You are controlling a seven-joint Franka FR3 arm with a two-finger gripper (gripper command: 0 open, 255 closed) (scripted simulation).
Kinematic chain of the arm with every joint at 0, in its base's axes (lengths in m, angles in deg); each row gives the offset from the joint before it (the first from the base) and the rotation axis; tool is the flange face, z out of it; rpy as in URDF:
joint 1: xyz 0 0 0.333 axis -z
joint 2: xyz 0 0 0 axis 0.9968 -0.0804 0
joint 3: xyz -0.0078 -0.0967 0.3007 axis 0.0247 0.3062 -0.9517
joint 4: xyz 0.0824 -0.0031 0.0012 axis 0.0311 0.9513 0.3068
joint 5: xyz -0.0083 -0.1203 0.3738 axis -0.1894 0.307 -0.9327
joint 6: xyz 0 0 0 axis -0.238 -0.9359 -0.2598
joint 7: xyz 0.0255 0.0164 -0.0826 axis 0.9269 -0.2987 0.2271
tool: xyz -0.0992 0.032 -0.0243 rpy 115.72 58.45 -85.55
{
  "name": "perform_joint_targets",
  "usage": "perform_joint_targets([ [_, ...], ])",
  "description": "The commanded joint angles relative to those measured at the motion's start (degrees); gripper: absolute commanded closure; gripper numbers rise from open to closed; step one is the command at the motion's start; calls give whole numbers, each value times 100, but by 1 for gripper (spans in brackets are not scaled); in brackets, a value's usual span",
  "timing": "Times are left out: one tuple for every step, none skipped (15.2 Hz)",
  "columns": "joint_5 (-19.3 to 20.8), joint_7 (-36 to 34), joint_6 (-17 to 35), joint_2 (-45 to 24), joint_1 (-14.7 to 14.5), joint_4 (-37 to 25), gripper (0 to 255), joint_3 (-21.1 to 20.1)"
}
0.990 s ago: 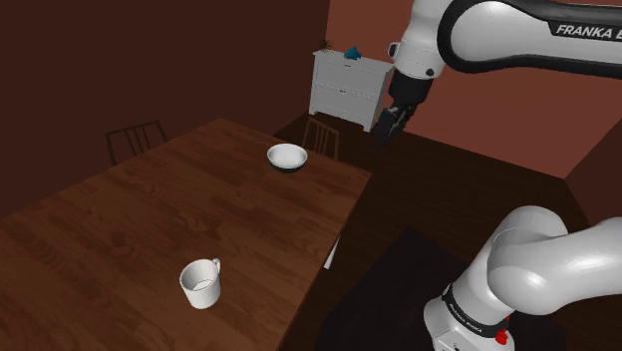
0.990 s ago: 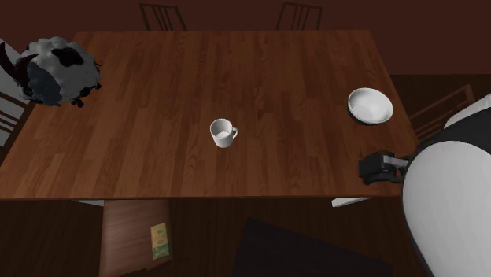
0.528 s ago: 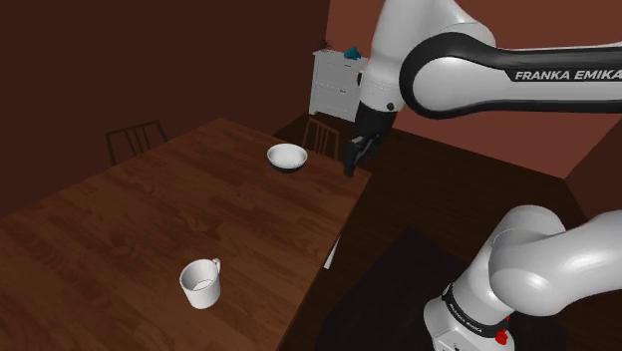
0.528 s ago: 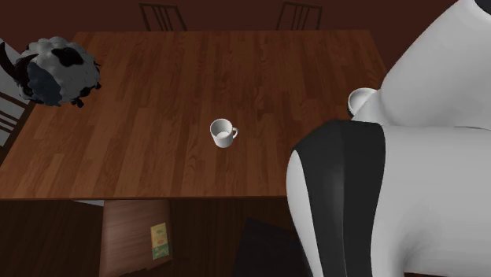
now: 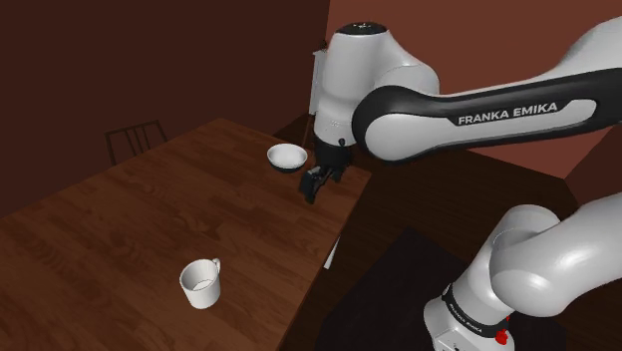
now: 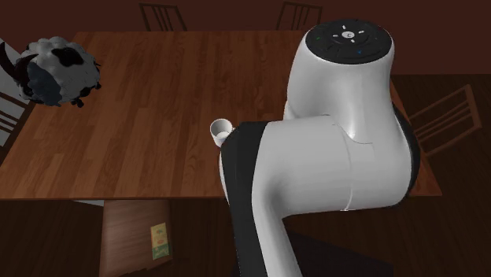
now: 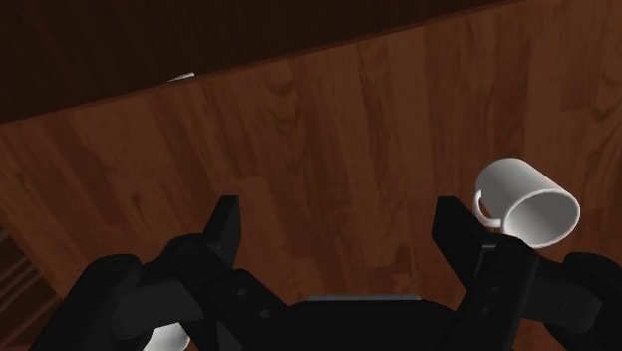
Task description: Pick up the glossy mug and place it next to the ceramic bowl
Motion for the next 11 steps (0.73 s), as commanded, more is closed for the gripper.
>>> perform_joint_targets([
  [33, -300, 338, -376, 8, -55, 0, -235],
  [66, -453, 465, -557, 15, -111, 0, -352],
  [114, -612, 588, -746, 24, -175, 0, -466],
  [174, -777, 707, -940, 37, -247, 0, -581],
  [250, -948, 820, -1141, 51, -327, 0, -694],
  [342, -1127, 928, -1349, 66, -415, 0, -804],
  [452, -1314, 1029, -1564, 79, -512, 0, -908],
  [578, -1509, 1122, -1785, 93, -616, 0, -1011],
  [722, -1712, 1206, -2012, 104, -729, 0, -1108],
  [882, -1923, 1281, -2246, 107, -850, 0, -1195],
  [1059, -2141, 1345, -2487, 101, -981, 0, -1270],
])
